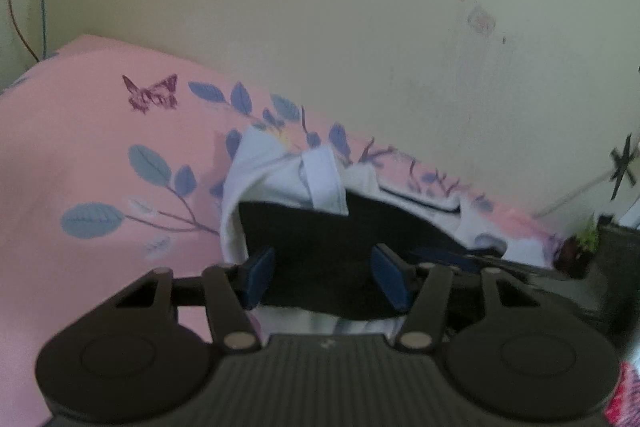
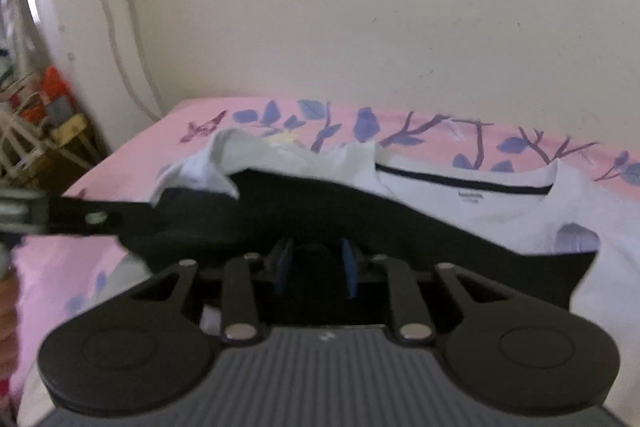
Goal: Fold small clothes
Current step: 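Smooth the black garment flat on the white T-shirt with both grippers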
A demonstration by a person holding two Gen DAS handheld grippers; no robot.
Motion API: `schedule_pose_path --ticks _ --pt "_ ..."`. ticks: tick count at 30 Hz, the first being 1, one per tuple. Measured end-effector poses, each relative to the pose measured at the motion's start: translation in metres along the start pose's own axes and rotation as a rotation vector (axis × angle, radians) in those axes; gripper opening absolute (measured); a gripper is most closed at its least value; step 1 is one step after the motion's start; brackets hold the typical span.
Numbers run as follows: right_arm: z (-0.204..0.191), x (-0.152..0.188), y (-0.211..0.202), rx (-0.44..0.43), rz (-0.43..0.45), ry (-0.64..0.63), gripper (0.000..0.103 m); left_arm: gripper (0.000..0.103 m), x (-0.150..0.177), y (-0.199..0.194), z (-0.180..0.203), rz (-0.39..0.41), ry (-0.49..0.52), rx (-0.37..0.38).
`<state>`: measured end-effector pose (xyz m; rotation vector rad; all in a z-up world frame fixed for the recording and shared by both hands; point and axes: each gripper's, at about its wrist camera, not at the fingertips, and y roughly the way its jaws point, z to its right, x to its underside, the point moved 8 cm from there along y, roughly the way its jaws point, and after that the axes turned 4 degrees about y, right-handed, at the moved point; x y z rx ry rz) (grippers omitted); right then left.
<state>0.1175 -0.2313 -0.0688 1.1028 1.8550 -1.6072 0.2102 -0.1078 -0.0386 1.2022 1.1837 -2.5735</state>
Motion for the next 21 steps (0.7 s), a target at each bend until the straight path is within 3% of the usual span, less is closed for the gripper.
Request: schedule_pose_path --ticks 1,2,5,11,13,15,17,18,21 --pt "-0.001 0.004 -0.010 -0.028 0.001 0.002 0.035 0.055 0.002 0.002 0.001 -0.006 0.011 -0.010" --pt "-0.001 0.006 -0.022 -0.052 0.015 0.004 0.038 0.055 0.003 0.003 0.001 -0.009 0.022 -0.024" --pt "0.010 0.015 -0.057 -0.080 0.048 0.023 0.039 0.055 0.002 0.000 0.002 0.005 0.014 -0.020" --pt "0.072 0.026 -0.125 -0.031 0.151 0.162 0.039 0.055 -0.007 -0.016 0.021 0.106 0.003 0.124" --pt "0.097 0.030 -0.147 0.011 0.185 0.214 0.039 0.055 -0.002 -0.007 0.027 0.073 0.019 0.117" --pt "0.119 0.036 -0.161 0.056 0.208 0.263 0.039 0.055 0.005 0.007 0.027 0.021 0.043 0.065" --pt "0.149 0.049 -0.162 0.150 0.182 0.307 0.038 0.055 0.012 0.022 0.021 -0.041 0.046 0.021" --pt "0.165 0.058 -0.157 0.209 0.150 0.333 0.032 0.055 0.012 0.022 0.020 -0.028 0.053 0.023" --pt "0.183 0.068 -0.164 0.162 0.198 0.425 0.027 0.055 0.012 0.020 0.015 -0.031 0.022 0.047"
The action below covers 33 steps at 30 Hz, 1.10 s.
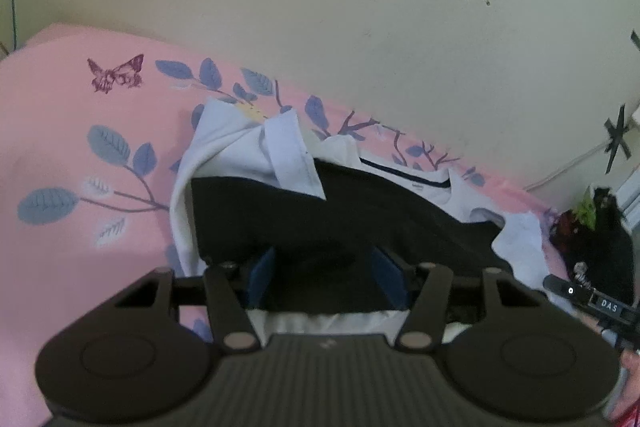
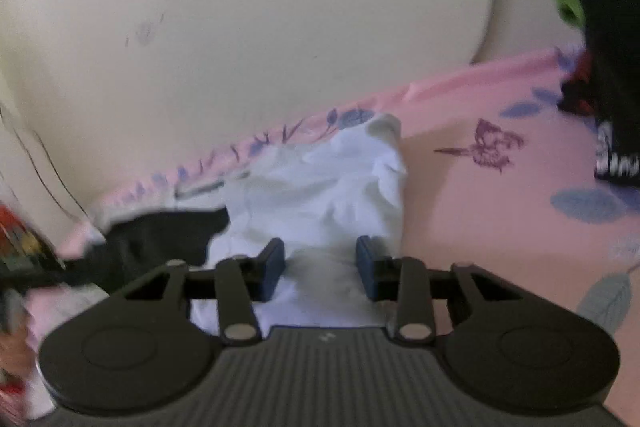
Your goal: Fold small clothes
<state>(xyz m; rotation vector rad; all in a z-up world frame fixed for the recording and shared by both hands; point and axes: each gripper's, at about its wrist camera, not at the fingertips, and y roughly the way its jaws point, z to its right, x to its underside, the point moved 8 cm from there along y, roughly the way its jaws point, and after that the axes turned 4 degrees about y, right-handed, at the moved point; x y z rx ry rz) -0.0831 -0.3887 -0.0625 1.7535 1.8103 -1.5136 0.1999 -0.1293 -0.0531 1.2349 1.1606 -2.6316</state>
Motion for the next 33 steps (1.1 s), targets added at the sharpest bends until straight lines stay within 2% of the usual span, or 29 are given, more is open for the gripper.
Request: schedule_pose_path --ticks 2,6,11,17,20,33 --pt "0.003 0.000 -0.001 -0.016 0.003 0.034 0.027 0.055 0.000 0.000 -0.003 0.003 -0.009 0.011" --pt "0.001 0.001 -0.003 -0.011 0.010 0.018 0.029 0.058 0.001 -0.001 -0.002 0.003 0.001 0.014" --pt "-0.006 0.003 -0.001 0.030 0.026 -0.030 0.027 0.061 0.002 0.001 0.004 0.001 0.060 -0.013" --pt "-0.006 0.003 -0.002 0.074 0.044 -0.063 0.025 0.061 0.003 0.001 0.004 0.002 0.085 -0.015" --pt "0.000 0.001 -0.005 0.114 0.063 -0.044 0.028 0.061 0.003 0.001 0.004 0.004 0.093 -0.015" --pt "0.000 0.002 -0.005 0.118 0.062 -0.040 0.036 0.061 0.004 0.002 0.009 0.004 0.130 -0.035"
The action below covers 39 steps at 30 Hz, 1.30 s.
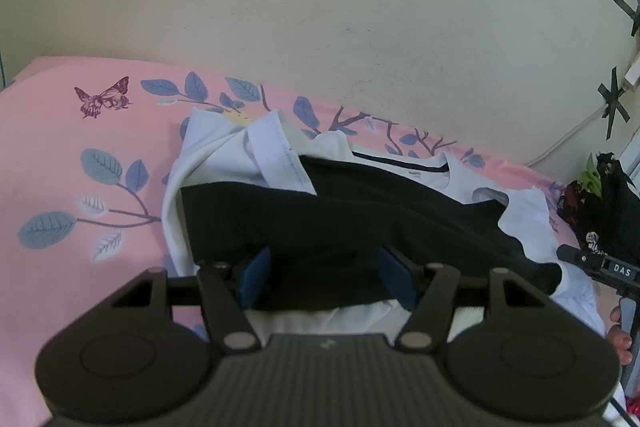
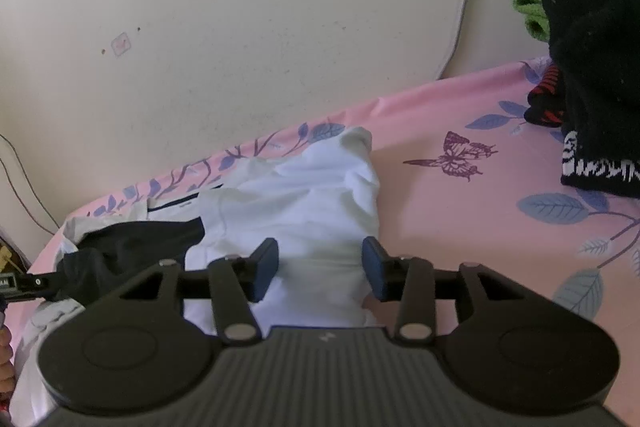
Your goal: Fold small clothes
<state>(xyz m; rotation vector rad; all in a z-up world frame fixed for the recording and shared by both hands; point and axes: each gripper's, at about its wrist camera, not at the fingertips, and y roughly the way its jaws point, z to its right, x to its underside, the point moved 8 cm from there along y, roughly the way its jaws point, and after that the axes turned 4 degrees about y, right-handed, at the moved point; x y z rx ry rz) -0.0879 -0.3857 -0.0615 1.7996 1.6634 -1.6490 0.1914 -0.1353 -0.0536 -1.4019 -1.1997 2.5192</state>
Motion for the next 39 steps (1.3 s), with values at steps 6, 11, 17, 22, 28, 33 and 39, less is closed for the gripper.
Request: schedule_pose_path --ticks 6,11,17,22,28,33,39 --pt "0.0015 -0.0001 0.0003 0.003 0.001 0.004 0.042 0.061 0.0004 0.0003 0.0005 -0.001 0.010 -0.002" --pt "0.0017 -0.0004 0.0006 0.001 0.001 0.005 0.043 0.062 0.0006 0.0009 0.0010 -0.002 0.016 -0.004" --pt "0.0018 -0.0005 0.0004 0.000 0.001 0.007 0.044 0.062 0.0009 0.0013 0.0017 -0.002 0.022 -0.007" --pt "0.0021 -0.0004 0.0002 0.000 0.001 0.007 0.044 0.063 0.0013 0.0014 0.0016 -0.004 0.032 -0.008" --pt "0.0021 -0.0001 0.0000 0.001 0.002 0.008 0.045 0.063 0.0017 0.0009 0.0012 -0.006 0.041 -0.006" --pt "0.0021 0.0002 -0.0002 0.001 0.002 0.009 0.045 0.063 0.0017 0.0014 0.0019 -0.005 0.040 -0.008" --pt "0.0017 0.0004 -0.0006 0.001 0.003 0.010 0.046 0.064 0.0019 0.0017 0.0019 -0.005 0.041 -0.008"
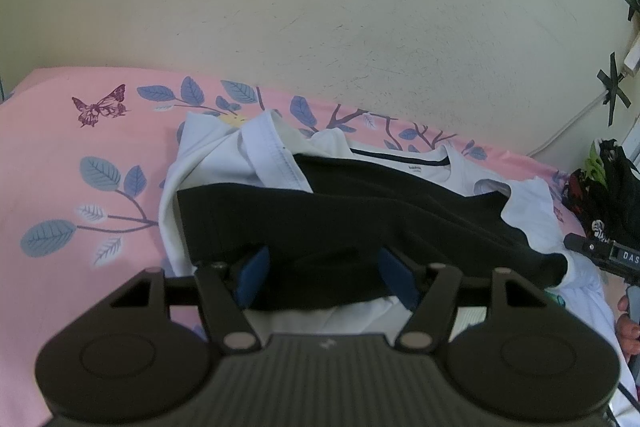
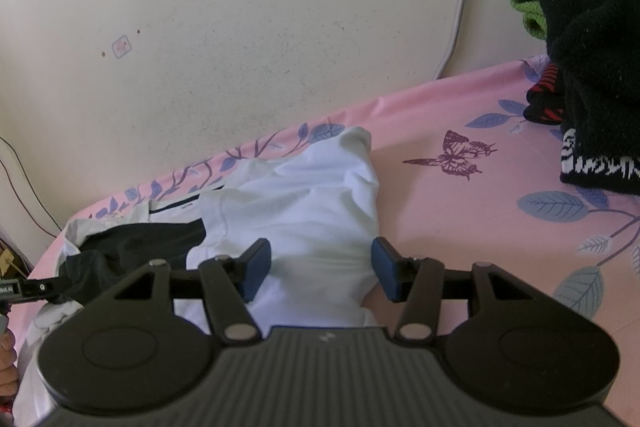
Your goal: Fold small clothes
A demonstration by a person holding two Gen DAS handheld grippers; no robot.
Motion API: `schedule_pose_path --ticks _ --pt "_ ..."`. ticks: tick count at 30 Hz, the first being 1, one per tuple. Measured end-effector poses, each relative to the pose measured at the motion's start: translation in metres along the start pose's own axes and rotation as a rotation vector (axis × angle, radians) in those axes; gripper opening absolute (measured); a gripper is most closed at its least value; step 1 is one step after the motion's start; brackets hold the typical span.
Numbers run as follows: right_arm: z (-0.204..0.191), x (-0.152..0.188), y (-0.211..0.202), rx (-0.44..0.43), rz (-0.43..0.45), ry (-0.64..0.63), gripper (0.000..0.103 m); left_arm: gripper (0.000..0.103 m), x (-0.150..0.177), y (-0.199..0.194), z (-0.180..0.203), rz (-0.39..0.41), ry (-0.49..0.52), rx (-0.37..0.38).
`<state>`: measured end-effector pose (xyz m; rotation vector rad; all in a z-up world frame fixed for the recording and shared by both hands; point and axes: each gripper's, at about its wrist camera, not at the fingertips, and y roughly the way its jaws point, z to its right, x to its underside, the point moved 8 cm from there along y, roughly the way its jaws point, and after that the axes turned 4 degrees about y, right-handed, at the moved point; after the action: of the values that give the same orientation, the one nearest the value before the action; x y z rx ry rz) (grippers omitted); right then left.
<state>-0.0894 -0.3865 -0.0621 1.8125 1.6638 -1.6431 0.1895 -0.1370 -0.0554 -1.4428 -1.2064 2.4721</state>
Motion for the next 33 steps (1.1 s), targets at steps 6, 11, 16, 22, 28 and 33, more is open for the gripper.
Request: schedule_pose_path --ticks 6,11,16,22,28,33 --pt "0.0003 -0.0002 0.0001 -0.001 -0.001 0.000 0.046 0.064 0.0004 0.0003 0.0005 0.000 0.000 -0.002" --pt "0.0006 -0.0005 0.0002 -0.002 -0.001 0.000 0.046 0.064 0.0005 0.0004 0.0005 0.001 0.000 -0.003" --pt "0.0007 -0.0007 0.0003 -0.003 -0.001 0.001 0.046 0.064 0.0006 0.0004 0.0003 0.001 -0.001 -0.004" --pt "0.0008 -0.0006 0.0002 -0.005 -0.001 0.001 0.046 0.065 0.0007 0.0006 0.0007 0.002 -0.003 -0.005" --pt "0.0012 -0.0006 0.0002 -0.006 -0.002 0.001 0.046 0.067 0.0018 0.0006 0.0002 0.000 0.001 0.002" --pt "0.0012 -0.0006 0.0004 -0.007 -0.002 0.002 0.046 0.069 0.0019 0.0009 0.0017 -0.001 0.019 0.000"
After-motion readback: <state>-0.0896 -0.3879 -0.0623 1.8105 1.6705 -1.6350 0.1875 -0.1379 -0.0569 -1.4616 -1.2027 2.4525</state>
